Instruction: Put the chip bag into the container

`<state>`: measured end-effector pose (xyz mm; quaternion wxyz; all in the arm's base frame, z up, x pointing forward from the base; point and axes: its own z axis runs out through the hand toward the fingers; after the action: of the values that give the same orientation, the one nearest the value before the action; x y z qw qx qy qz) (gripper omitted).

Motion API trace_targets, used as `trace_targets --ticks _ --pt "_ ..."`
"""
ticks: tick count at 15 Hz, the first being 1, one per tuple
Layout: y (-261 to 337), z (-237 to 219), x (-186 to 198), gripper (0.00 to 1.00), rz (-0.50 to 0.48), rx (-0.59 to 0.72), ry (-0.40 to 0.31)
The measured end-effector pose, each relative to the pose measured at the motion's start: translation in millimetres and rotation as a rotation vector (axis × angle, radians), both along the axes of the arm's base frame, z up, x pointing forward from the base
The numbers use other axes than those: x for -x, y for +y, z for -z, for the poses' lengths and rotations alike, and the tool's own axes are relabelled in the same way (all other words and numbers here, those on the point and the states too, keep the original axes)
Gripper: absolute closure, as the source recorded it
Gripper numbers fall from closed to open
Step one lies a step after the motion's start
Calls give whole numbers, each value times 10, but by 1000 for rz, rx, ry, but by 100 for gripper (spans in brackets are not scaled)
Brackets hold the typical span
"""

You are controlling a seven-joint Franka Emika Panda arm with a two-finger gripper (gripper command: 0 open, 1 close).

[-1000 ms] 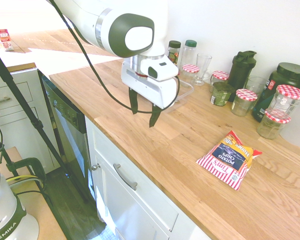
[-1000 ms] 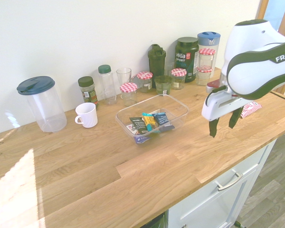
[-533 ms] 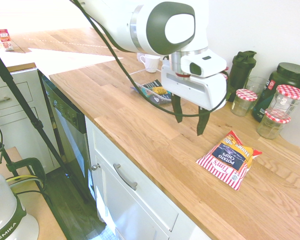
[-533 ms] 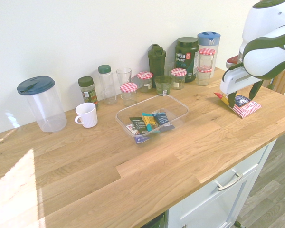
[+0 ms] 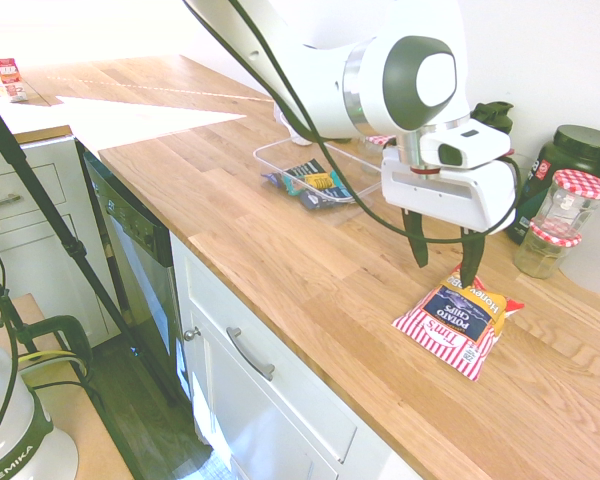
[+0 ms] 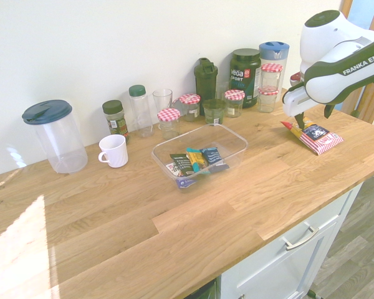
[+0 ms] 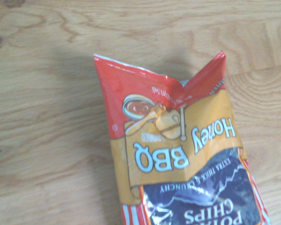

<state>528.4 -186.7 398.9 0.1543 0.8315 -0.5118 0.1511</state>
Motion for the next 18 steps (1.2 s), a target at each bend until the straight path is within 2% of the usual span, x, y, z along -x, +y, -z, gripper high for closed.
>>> trace_targets --ticks 3,4,18 --pt "1 153 -169 0 -10 2 12" --pt "17 173 -209 100 -13 3 14" --pt "-34 412 -313 100 -1 28 49"
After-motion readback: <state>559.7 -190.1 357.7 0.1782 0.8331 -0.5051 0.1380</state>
